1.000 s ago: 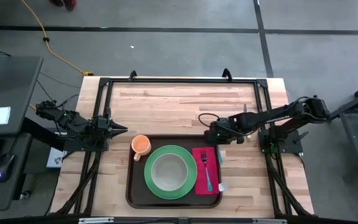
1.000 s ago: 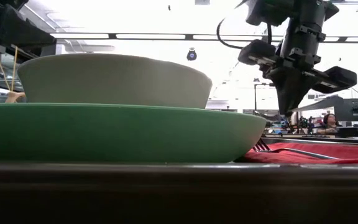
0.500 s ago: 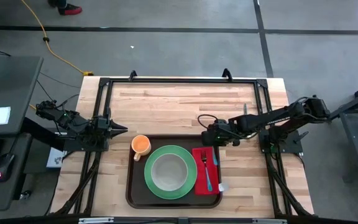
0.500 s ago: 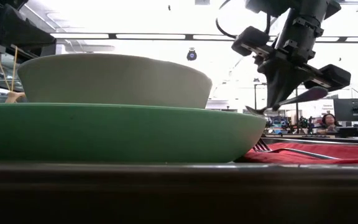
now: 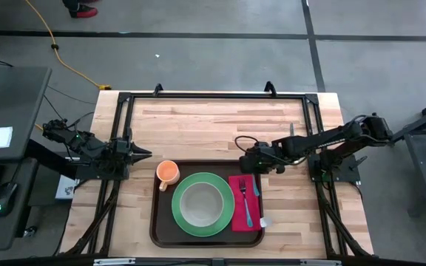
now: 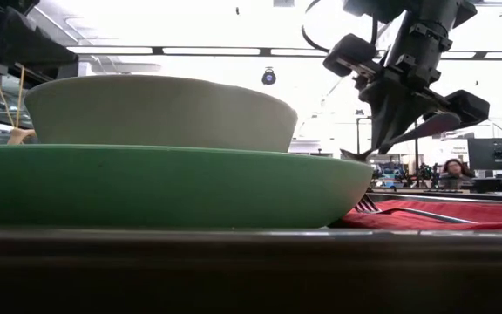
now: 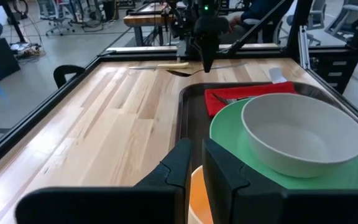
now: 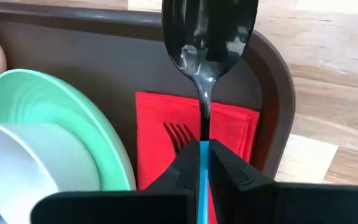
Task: Set up tray
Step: Put the spoon on the table napkin to the left of the fork on the serving tray
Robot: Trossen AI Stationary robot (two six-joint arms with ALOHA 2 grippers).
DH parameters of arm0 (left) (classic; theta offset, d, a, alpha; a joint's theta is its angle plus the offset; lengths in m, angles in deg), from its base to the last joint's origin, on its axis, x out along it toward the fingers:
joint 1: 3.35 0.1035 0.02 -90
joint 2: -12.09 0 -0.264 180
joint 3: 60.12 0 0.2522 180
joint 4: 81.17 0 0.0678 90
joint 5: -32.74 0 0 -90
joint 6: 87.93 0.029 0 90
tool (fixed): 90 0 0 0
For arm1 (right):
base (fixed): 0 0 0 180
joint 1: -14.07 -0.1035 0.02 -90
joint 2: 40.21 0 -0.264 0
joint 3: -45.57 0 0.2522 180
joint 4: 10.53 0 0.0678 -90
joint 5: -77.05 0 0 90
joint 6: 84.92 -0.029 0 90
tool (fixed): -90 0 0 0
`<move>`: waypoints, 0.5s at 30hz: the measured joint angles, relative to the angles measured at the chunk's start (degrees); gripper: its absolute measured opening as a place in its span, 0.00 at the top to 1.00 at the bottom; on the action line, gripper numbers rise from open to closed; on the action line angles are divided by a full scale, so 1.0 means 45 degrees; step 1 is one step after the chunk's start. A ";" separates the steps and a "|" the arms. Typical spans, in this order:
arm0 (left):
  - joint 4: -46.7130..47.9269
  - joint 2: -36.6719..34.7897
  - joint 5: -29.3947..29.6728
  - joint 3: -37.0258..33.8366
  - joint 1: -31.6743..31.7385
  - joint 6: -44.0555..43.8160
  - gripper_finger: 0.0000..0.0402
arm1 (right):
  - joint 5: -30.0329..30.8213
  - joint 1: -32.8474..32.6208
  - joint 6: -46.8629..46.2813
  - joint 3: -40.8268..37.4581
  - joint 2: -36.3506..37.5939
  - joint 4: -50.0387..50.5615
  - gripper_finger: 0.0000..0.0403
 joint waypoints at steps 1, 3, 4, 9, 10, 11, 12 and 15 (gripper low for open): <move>0.0050 0.0003 0.0000 0.0000 0.0000 0.0000 0.83 | 0.0010 0.0000 0.0062 0.0000 0.0000 -0.0038 0.98; 0.0071 -0.0001 0.0000 0.0000 0.0000 0.0000 0.83 | 0.0023 0.0000 0.0181 0.0000 0.0000 -0.0242 0.99; 0.0066 0.0001 0.0000 0.0000 0.0000 0.0000 0.83 | 0.0066 0.0005 0.0189 0.0000 0.0000 -0.0333 0.99; 0.0069 -0.0001 0.0005 0.0000 0.0000 0.0000 0.83 | 0.0117 0.0007 0.0203 0.0000 -0.0004 -0.0621 0.97; 0.0069 0.0003 0.0005 0.0000 0.0000 0.0000 0.83 | 0.0121 -0.0020 0.0228 0.0000 0.0000 -0.0621 0.97; 0.0069 -0.0001 0.0005 0.0000 0.0000 0.0000 0.83 | 0.0131 -0.0065 0.0224 0.0000 -0.0004 -0.0651 0.97; 0.0069 -0.0001 0.0005 0.0000 0.0000 0.0000 0.83 | 0.0128 -0.0110 0.0198 0.0000 -0.0005 -0.0694 0.97; 0.0069 -0.0001 0.0005 0.0000 0.0000 0.0000 0.83 | 0.0273 -0.0271 0.0073 0.0000 -0.0005 -0.0711 0.97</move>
